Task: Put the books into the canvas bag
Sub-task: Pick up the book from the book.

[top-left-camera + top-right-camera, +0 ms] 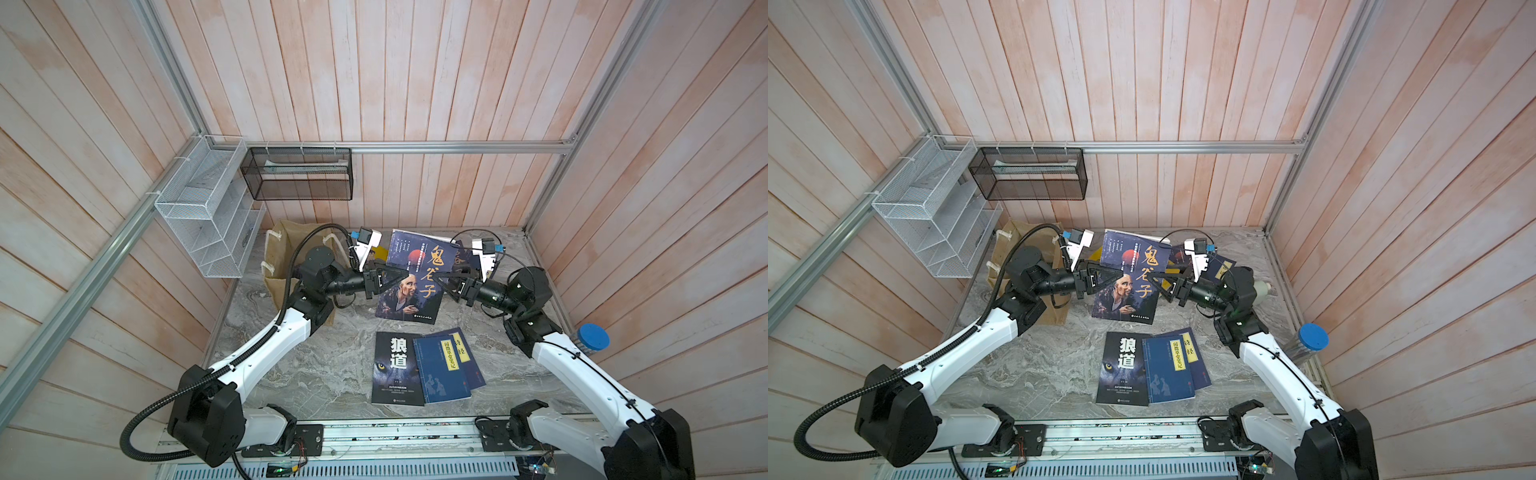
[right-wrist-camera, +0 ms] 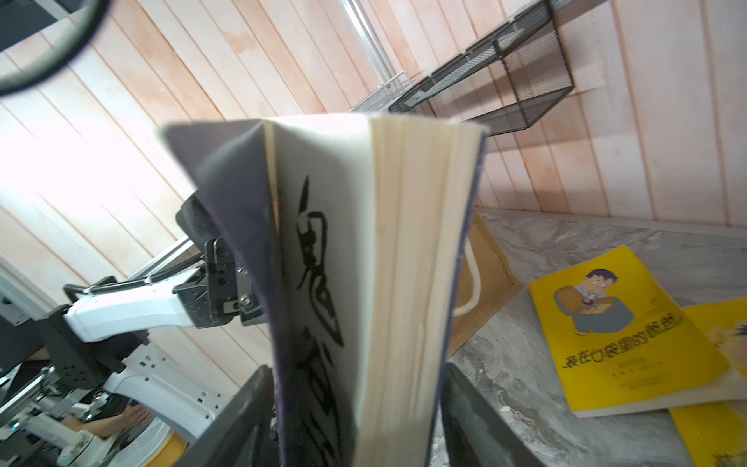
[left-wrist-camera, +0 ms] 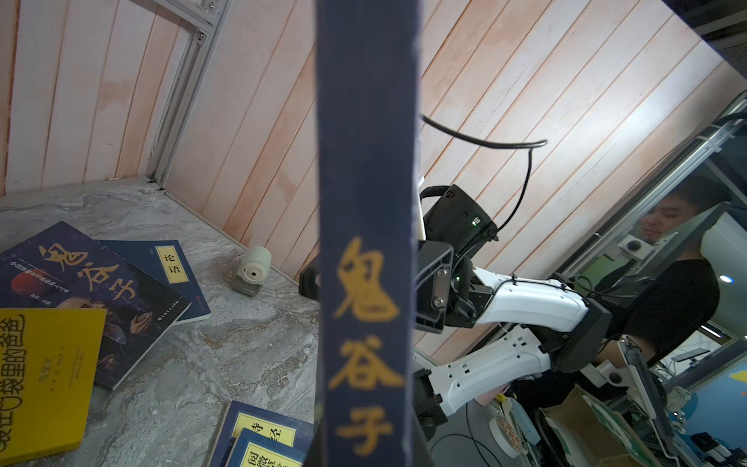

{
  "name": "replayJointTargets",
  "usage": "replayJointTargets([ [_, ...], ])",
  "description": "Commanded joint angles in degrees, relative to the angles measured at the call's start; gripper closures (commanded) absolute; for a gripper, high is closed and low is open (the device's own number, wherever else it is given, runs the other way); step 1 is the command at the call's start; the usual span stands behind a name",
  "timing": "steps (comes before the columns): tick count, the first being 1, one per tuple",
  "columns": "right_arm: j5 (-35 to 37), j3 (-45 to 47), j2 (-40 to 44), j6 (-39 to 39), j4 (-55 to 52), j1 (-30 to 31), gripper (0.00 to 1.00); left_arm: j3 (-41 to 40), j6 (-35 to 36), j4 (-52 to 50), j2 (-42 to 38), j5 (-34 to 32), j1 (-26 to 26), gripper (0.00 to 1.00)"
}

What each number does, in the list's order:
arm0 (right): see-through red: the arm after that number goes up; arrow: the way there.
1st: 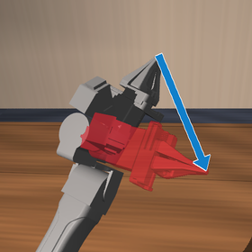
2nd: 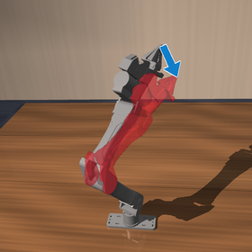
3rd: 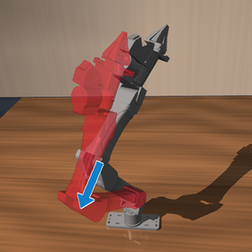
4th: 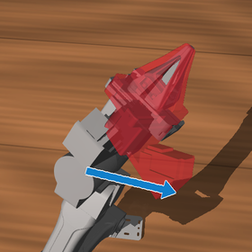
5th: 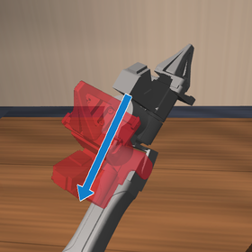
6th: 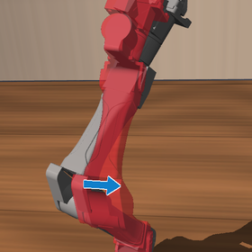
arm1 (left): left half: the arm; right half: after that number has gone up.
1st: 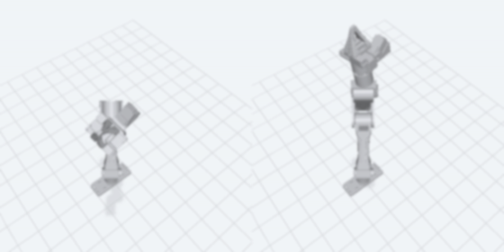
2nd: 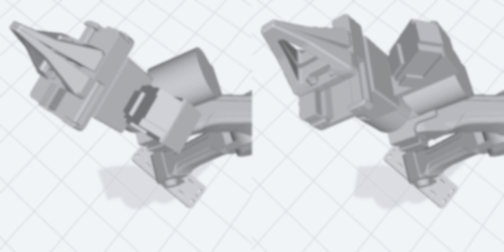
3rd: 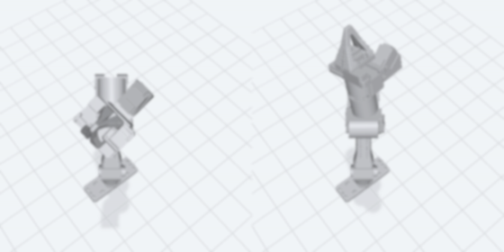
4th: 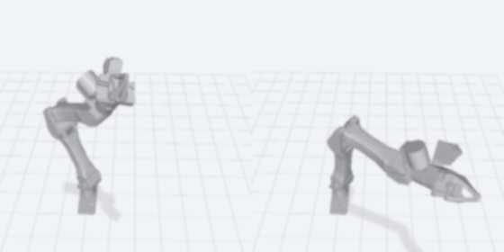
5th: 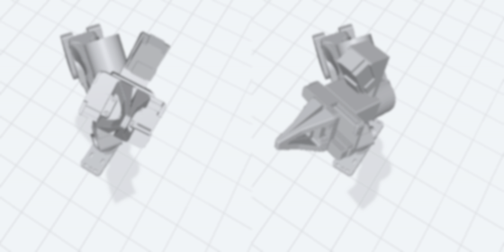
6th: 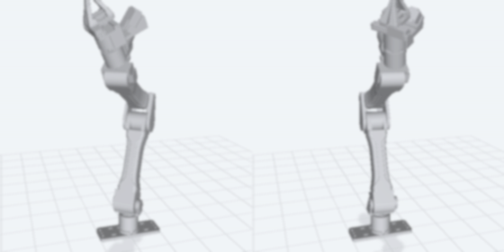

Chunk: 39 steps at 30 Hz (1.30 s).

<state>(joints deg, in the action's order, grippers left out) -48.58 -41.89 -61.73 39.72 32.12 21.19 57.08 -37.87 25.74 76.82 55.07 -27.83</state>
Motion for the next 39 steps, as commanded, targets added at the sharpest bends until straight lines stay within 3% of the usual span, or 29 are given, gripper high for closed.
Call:
replayJointTargets([
  [1, -3.2, 0.3, -0.2, 1.6, 5.4, 1.8, 0.34, 0.4, -3.7, 9.8, -0.2, 1.4, 0.6, 1.0],
  [3, -2.6, -0.4, -0.4, -0.2, 3.3, 2.8, 0.41, 1.4, -3.2, 8.5, 0.3, 1.4, 0.8, 1.0],
  [9, 2.1, 1.7, 1.9, -1.1, 6.0, 3.0, 0.81, 2.4, -2.0, 3.8, 0.3, -0.8, 2.2, 1.0],
  [13, 5.7, 2.2, 3.0, -1.1, 7.0, 3.0, 0.91, 1.2, -2.3, 4.0, -0.9, -2.1, 2.6, 0.94],
  [19, 7.1, 1.2, 1.8, 2.6, 11.9, 3.0, 0.98, -2.2, -4.3, 6.3, -2.9, -2.9, 2.6, 0.62],
  [22, 8.9, 0.8, 1.5, 3.8, 13.3, 3.0, 0.99, -3.6, -3.8, 4.5, -4.1, -3.1, 3.0, 0.58],
  [29, 6.8, -0.9, -1.0, 6.1, 14.7, 3.2, 0.99, -6.1, -2.2, -0.4, -7.6, -2.6, 3.9, 0.58],
  [33, 6.5, -1.5, -2.3, 6.1, 14.4, 4.0, 0.99, -4.6, -1.8, -3.4, -7.2, -1.3, 3.9, 0.64],
  [36, 6.3, -2.0, -3.6, 5.9, 15.0, 4.9, 0.99, -3.3, 0.6, -8.6, -7.6, -0.3, 4.0, 0.74],
  [39, 6.3, -3.4, -5.4, 6.1, 15.3, 6.3, 0.98, -2.5, 2.8, -12.9, -8.8, -1.5, 4.6, 0.95],
])
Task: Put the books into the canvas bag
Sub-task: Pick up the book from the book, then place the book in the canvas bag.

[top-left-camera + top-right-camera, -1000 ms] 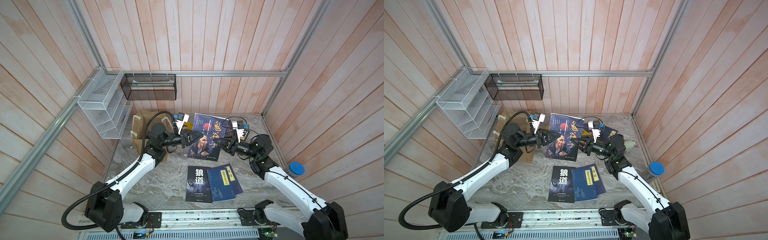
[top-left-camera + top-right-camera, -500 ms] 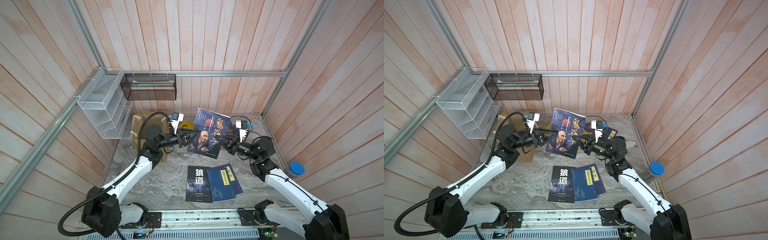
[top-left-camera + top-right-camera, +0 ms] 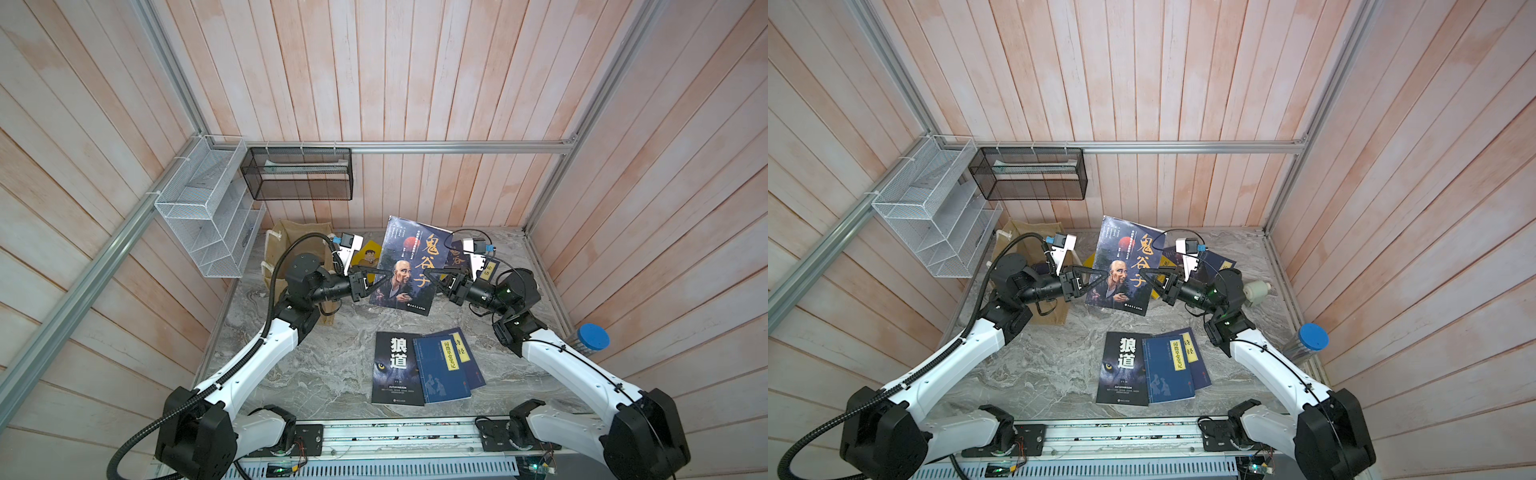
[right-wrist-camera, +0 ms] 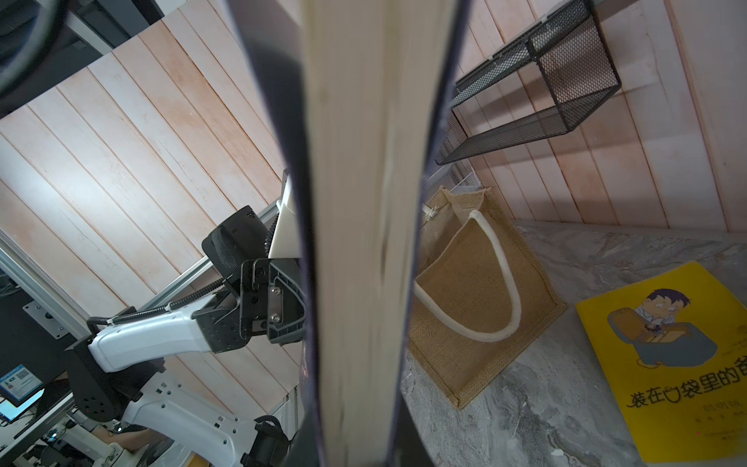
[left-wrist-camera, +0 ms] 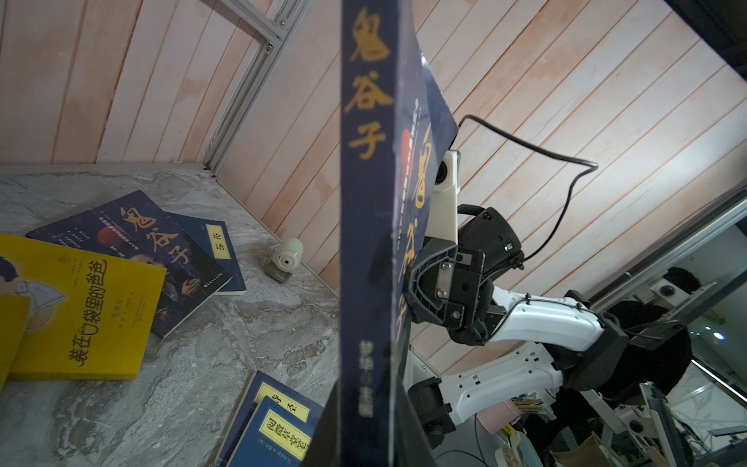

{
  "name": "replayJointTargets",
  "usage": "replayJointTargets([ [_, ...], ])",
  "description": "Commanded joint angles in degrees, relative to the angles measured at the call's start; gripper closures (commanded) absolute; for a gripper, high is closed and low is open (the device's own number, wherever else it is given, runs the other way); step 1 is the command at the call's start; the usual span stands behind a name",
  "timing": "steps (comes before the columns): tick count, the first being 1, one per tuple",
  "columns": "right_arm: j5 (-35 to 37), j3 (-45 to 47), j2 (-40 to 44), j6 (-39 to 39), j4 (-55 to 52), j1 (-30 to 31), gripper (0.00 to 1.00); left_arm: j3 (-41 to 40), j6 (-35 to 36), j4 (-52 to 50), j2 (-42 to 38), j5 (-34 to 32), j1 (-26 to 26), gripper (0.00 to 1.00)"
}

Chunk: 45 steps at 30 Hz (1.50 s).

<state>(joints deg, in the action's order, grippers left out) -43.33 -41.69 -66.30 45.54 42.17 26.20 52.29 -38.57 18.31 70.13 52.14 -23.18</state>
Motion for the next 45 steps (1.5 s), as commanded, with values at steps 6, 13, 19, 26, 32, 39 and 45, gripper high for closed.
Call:
replayJointTargets([
  [6, 4.8, -8.3, -4.4, -4.0, -3.7, 4.2, 0.57, 6.8, 12.5, -20.3, -7.4, -6.5, 3.8, 1.0],
  [13, 12.4, -17.2, -11.8, -8.8, -14.8, 9.5, 0.44, 14.9, 26.4, -38.7, -14.9, -31.5, 5.7, 1.0],
  [19, 18.2, -29.5, -24.2, -11.5, -23.7, 14.1, 0.43, 14.6, 29.2, -45.6, -20.2, -56.1, 5.7, 1.0],
  [26, 19.7, -45.7, -39.6, -9.2, -28.9, 16.0, 0.43, 11.8, 29.9, -47.5, -25.0, -64.1, 5.8, 1.0],
  [32, 22.3, -54.1, -46.9, -9.2, -30.8, 17.1, 0.43, 13.6, 30.7, -48.5, -24.0, -64.8, 5.8, 1.0],
  [39, 26.8, -59.3, -52.2, -8.4, -34.6, 17.8, 0.43, 21.0, 31.8, -50.9, -15.4, -61.8, 6.3, 1.0],
  [45, 26.5, -61.6, -54.5, -7.9, -36.2, 18.1, 0.44, 25.4, 32.5, -50.3, -9.4, -57.6, 8.7, 1.0],
])
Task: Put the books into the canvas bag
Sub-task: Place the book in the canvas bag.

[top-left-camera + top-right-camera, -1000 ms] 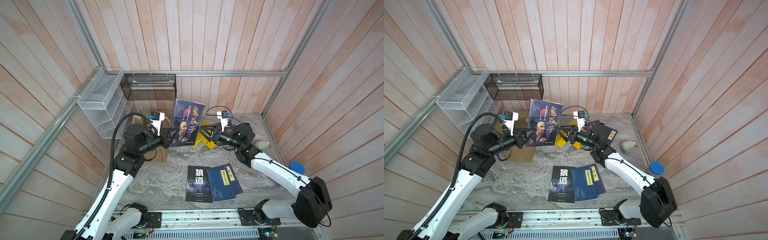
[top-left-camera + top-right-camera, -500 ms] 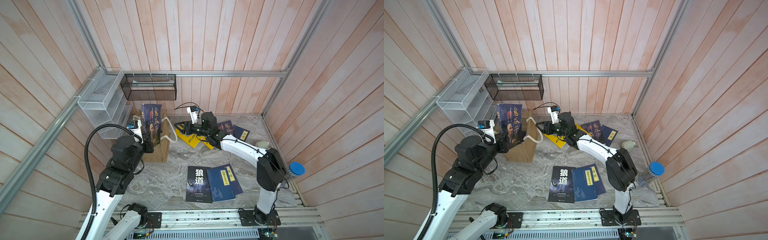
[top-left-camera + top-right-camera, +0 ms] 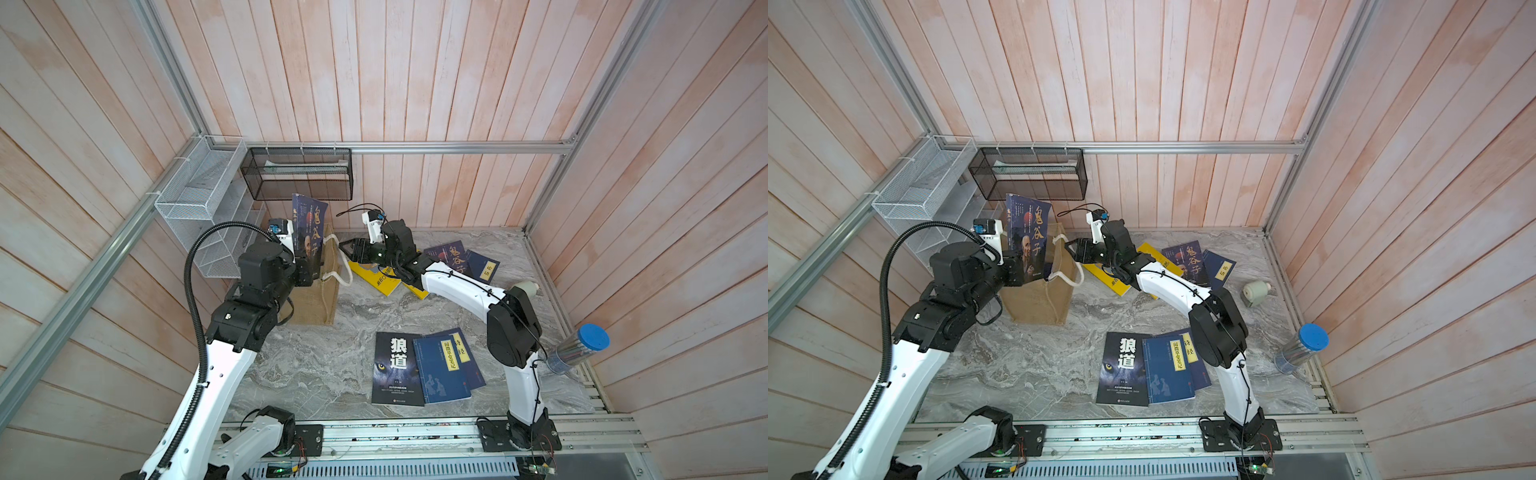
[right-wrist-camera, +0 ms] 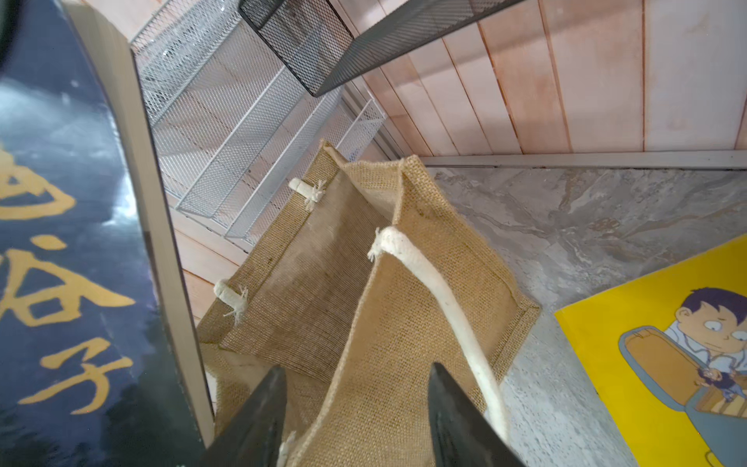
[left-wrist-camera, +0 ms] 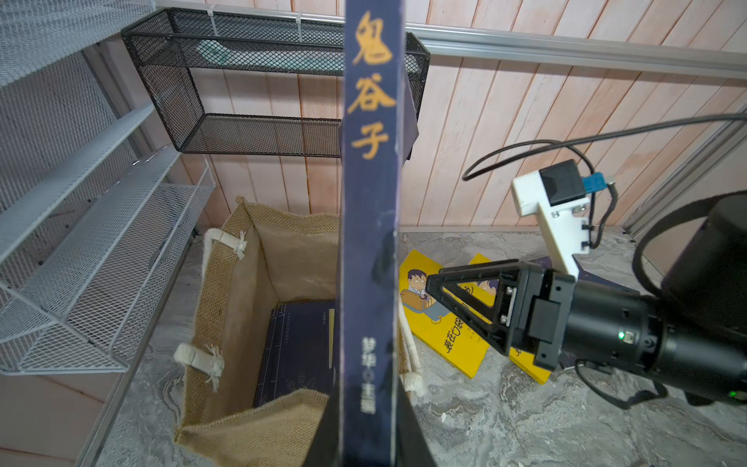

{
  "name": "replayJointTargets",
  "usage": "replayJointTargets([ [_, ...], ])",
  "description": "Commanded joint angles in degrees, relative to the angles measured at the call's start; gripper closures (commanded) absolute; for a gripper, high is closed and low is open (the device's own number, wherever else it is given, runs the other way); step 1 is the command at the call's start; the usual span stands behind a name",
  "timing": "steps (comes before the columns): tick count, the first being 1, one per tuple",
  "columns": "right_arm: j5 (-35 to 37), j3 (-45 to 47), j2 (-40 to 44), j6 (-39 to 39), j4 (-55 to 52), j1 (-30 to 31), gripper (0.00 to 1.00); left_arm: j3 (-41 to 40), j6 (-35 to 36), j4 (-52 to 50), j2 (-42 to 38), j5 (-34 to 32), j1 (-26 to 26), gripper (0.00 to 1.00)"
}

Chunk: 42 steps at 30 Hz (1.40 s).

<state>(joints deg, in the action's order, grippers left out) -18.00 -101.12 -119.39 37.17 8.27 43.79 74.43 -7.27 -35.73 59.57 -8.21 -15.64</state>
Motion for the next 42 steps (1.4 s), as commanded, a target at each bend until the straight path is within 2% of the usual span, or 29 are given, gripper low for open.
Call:
replayJointTargets([
  [1, 1.8, -2.4, -1.7, 0.3, -2.8, 0.6, 0.44, 4.2, 1.2, 3.7, 2.2, 3.4, 1.5, 1.0],
  [11, -2.2, -8.8, -6.0, 1.5, -5.0, 2.5, 0.44, 8.8, 2.6, 5.5, 6.0, 5.6, 4.4, 1.0],
  [16, -4.0, -12.2, -7.9, 1.6, -6.4, 3.4, 0.44, 7.3, 4.3, 3.9, 8.4, 7.4, 8.4, 1.0],
  [20, -3.1, -15.7, -10.1, 0.3, -10.1, 3.8, 0.46, 4.4, 3.3, 3.2, 9.6, 12.5, 12.4, 1.0],
  [24, -2.0, -16.5, -10.2, -1.2, -10.6, 4.3, 0.48, 5.1, 4.2, -0.8, 12.4, 17.6, 15.3, 1.0],
  [30, 0.0, -18.4, -10.3, -3.6, -13.2, 4.5, 0.51, 4.5, 4.2, -4.4, 14.4, 22.0, 16.9, 1.0],
  [35, -2.1, -18.2, -10.6, -3.5, -11.8, 4.5, 0.52, 6.7, 4.8, -8.4, 17.0, 23.0, 17.0, 1.0],
  [42, -3.7, -18.1, -11.4, -2.6, -12.3, 4.5, 0.56, 6.2, 3.3, -9.6, 17.3, 19.2, 17.0, 1.0],
])
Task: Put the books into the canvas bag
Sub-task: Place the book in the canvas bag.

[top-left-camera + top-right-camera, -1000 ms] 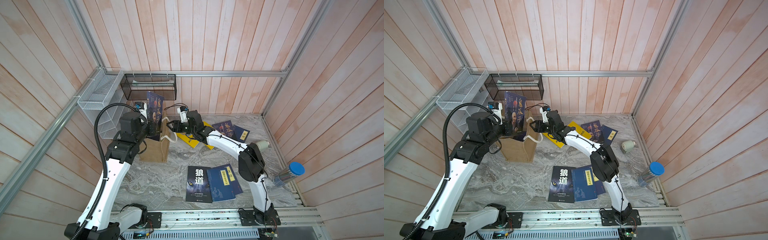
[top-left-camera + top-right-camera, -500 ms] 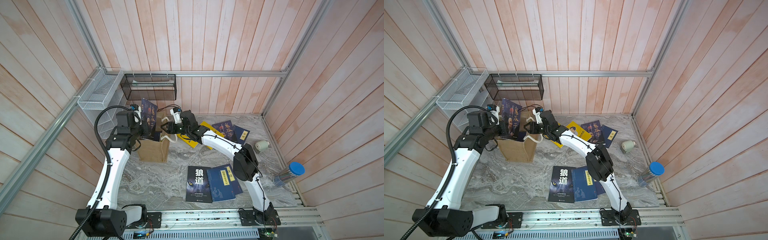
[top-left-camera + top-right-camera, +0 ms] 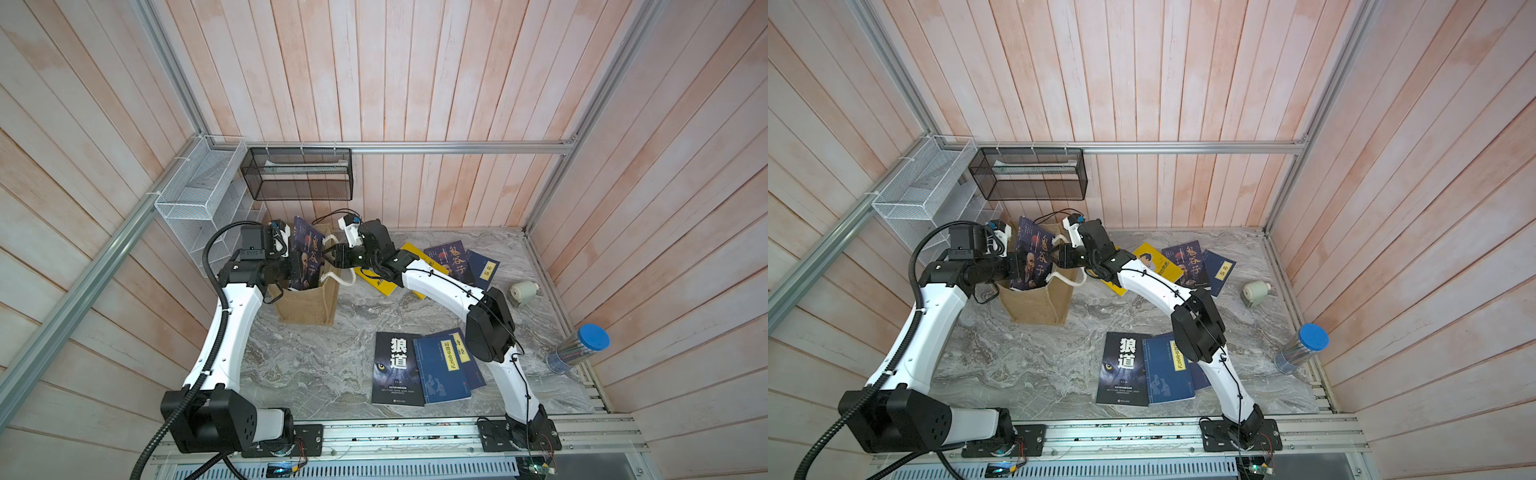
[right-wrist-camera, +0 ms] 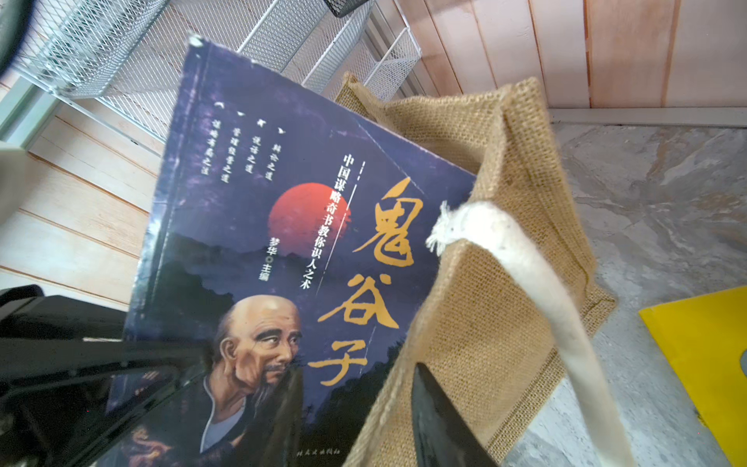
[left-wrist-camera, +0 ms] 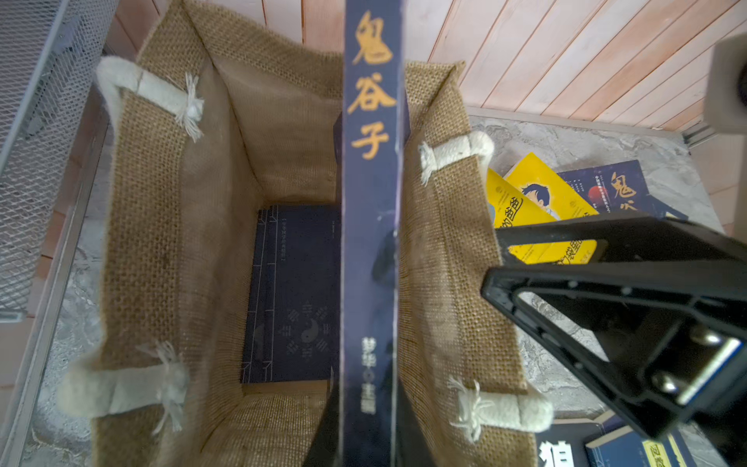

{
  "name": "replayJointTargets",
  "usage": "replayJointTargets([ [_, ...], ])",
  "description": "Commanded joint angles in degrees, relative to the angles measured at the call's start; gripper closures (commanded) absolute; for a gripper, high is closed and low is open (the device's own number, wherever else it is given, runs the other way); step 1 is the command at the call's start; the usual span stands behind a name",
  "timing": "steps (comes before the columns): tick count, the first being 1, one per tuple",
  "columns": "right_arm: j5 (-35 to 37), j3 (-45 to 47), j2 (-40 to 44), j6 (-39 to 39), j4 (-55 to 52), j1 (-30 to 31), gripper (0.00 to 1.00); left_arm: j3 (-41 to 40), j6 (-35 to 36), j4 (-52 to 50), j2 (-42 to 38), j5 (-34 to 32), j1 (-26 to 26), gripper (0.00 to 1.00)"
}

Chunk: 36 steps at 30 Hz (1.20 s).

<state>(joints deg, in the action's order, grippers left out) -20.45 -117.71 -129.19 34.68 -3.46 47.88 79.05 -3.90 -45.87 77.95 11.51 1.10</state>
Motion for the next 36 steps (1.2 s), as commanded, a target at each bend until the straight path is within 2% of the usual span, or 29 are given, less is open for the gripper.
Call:
replayJointTargets([
  [1, -1.4, -1.4, -1.7, 0.0, -0.5, 0.4, 0.57, 1.6, -0.1, 0.4, -1.0, -0.6, 0.2, 1.0],
  [4, -2.0, -1.4, -1.7, 0.4, -0.4, 0.5, 0.64, 2.4, -0.1, -0.6, 0.4, 0.6, 0.2, 1.0],
  [10, -2.7, -1.4, -1.9, 0.9, -0.1, 0.5, 0.78, 5.6, 0.2, -2.9, 5.5, 7.3, 0.2, 1.0],
  [16, -2.5, -1.0, -1.4, 0.9, 0.2, 0.5, 0.99, 8.1, 1.4, -3.9, 11.1, 12.2, 0.2, 1.0],
  [27, -2.4, -0.8, -0.8, 0.5, 1.6, 0.5, 1.0, 7.6, 3.2, -1.9, 18.5, 12.4, 1.1, 1.0],
  [34, -2.7, -0.5, -1.0, 0.7, 1.8, 0.5, 1.0, 8.9, 2.9, -0.5, 24.6, 10.9, 4.2, 1.0],
  [36, -2.8, -0.4, -1.0, 0.6, 1.6, 0.5, 1.0, 9.9, 2.8, -0.7, 25.6, 9.6, 4.4, 0.97],
])
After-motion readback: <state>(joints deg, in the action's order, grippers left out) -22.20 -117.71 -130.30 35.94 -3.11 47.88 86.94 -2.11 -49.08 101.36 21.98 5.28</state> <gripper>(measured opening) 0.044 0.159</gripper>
